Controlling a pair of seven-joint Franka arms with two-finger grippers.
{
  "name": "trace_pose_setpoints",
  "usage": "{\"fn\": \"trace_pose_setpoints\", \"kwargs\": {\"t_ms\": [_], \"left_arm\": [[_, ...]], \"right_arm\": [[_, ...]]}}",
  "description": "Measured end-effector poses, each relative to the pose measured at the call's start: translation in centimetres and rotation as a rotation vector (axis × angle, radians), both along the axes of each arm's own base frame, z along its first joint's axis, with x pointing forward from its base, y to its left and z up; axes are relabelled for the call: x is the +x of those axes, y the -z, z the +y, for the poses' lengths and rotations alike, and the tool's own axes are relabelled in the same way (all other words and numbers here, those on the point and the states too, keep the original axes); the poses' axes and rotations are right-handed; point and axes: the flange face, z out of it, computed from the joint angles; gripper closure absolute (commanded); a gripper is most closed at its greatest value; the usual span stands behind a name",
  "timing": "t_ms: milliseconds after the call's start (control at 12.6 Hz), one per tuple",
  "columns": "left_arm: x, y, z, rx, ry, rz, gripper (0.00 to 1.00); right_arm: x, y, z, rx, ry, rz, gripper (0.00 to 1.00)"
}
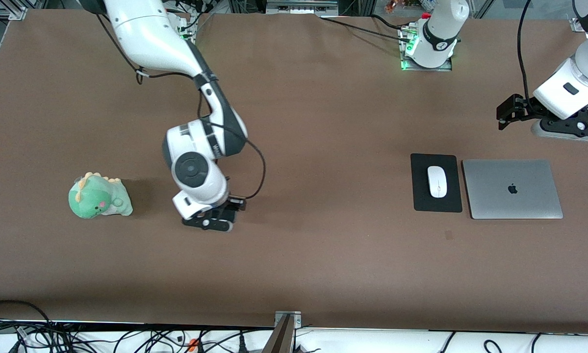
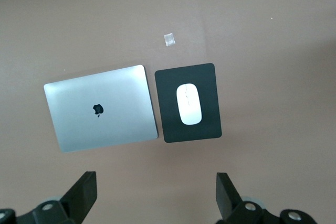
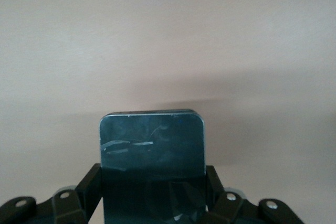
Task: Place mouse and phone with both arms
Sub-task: 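Carry the phone beside the green plush toy and lower it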
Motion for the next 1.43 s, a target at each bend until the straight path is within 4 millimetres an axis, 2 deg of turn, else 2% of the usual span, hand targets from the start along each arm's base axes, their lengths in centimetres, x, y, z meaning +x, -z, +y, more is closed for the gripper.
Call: {"fn": "trace_pose_setpoints", "kwargs": {"t_ms": [238,397,477,556,795,954,1033,1192,1272,1430], "left_arm": [[-0.3,0.2,-0.2,-0.052,-0.018,0.023,0.00],[-0.3,0.2,-0.2,-0.052,-0.042,0.022,0.00],[-0.2,0.1,-0.3,-0.052,-0.049,0.015,0.00],[0.0,0.0,-0.5,-0.052,-0.050,0.000,0.00],[0.3,0.0,-2.2,-0.041,-0.038,-0.031,0.00],[0.5,0.3,-2.6,-0.041,-0.070,-0.034,0.00],[0.7,0.5,-2.6,-0.040,-0.092,-0.033,0.00],[0.8,0.9,-2.7,-0.043,-0.112,-0.029,0.00],[0.9,1.0,-2.6,-0.049,-0.121,-0.027,0.00],[1.0,1.0,-2.1,-0.055,-0.137,-0.025,0.00]], "right_arm": [[1.5,0.9,-6.8,-0.003,-0.089,0.048,0.45],[2.1,2.6,-11.9,0.014,-0.113,0.077,0.45],[2.0,3.9,-14.0,0.041,-0.114,0.087,0.45],[1.7,5.1,-15.3,0.054,-0.113,0.091,0.44],[0.8,7.3,-16.5,0.054,-0.094,0.100,0.41],[0.3,8.6,-17.4,0.064,-0.068,0.087,0.38],[0.0,9.3,-17.8,0.067,-0.056,0.081,0.33],[-0.5,10.2,-18.2,0.066,-0.047,0.074,0.09],[-0.5,10.1,-18.2,0.068,-0.046,0.073,0.01],[-0.3,9.5,-18.4,0.071,-0.042,0.060,0.00]]}}
